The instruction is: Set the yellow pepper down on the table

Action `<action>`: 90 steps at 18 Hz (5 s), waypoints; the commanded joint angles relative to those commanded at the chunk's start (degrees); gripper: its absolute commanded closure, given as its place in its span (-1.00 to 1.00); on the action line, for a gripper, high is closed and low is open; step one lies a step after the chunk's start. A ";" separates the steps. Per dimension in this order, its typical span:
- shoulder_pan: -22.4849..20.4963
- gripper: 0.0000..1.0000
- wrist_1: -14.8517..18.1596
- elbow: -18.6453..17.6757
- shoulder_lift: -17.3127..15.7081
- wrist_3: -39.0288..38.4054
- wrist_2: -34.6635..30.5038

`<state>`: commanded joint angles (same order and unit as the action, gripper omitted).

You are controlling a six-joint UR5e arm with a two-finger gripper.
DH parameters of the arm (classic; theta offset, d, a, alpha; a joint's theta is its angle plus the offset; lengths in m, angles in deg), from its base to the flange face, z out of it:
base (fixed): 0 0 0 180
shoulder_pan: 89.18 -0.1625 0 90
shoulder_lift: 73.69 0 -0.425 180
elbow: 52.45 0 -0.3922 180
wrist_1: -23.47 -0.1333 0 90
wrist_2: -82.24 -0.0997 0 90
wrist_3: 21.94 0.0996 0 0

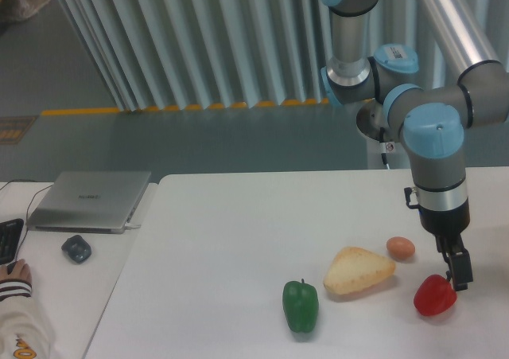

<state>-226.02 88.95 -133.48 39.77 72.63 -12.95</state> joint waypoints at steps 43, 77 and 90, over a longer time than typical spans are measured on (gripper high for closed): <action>-20.30 -1.00 -6.24 -4.22 -1.76 -23.73 16.96; -29.01 -1.00 -7.38 0.17 7.12 -42.28 21.27; -29.10 -1.00 -7.47 0.35 8.17 -42.28 21.27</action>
<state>-255.12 81.48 -133.13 47.95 30.35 8.32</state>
